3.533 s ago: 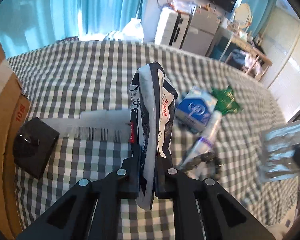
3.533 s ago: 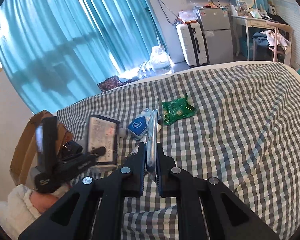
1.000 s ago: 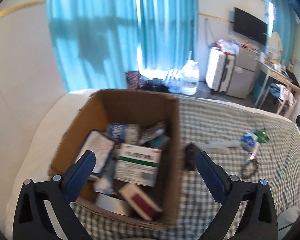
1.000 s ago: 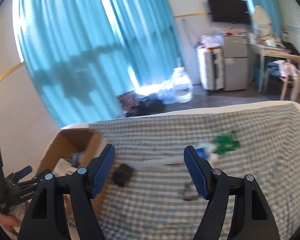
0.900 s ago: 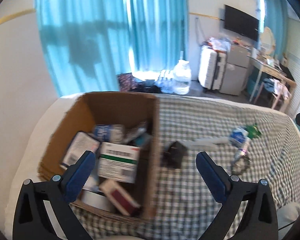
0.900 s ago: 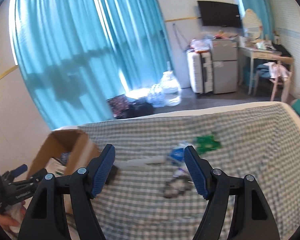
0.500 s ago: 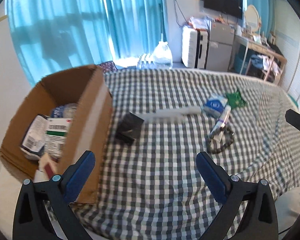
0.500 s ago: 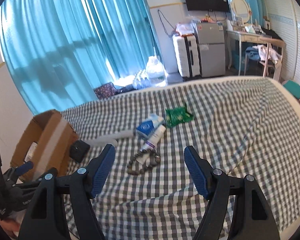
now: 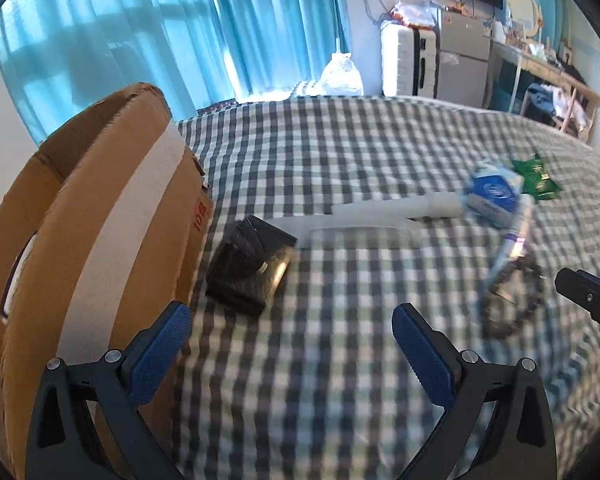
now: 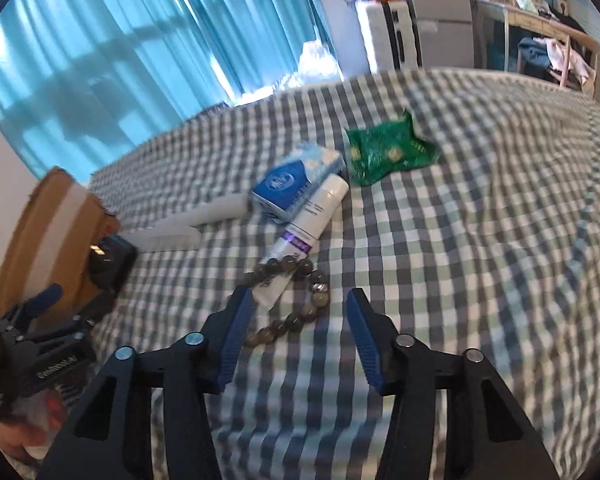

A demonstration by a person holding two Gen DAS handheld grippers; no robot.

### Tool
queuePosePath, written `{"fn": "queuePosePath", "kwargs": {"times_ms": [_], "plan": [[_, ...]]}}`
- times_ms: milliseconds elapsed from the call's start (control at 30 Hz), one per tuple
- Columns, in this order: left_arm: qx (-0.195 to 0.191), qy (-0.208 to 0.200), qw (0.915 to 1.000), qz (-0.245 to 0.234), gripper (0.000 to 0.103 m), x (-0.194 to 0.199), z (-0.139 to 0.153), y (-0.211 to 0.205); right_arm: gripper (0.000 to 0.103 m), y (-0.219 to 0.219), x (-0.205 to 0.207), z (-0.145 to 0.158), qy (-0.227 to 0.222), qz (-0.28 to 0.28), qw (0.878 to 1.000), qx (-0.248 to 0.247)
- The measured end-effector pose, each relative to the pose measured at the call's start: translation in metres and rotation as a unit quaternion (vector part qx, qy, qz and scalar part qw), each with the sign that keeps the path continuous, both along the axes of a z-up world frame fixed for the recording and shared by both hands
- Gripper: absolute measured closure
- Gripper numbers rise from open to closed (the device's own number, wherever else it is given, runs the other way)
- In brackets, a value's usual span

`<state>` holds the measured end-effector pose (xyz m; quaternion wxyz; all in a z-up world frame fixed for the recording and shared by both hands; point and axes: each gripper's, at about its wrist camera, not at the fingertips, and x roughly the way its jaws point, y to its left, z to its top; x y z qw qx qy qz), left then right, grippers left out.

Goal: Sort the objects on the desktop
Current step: 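Move both tools back over the black case and bead bracelet, then grasp the black case with the left tool while the right tool grasps the bead bracelet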

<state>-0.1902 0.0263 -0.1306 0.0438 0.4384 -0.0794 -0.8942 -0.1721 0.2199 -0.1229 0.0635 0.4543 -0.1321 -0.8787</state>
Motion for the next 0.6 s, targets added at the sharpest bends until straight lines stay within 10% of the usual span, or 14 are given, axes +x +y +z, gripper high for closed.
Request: {"fn": "queuePosePath", "kwargs": {"times_ms": [233,600], "plan": [[-0.046,-0.002,0.9988,-0.018,0.0,-0.032,-0.021,-0.001,0.091,-0.005,-0.024,-0.031,-0.035,0.004,0.999,0.014],[-0.116,-0.031,0.9901,-0.072,0.0,-0.048,-0.054,0.004,0.091,-0.001,-0.009,-0.014,-0.011,0.007,1.0,-0.007]]}}
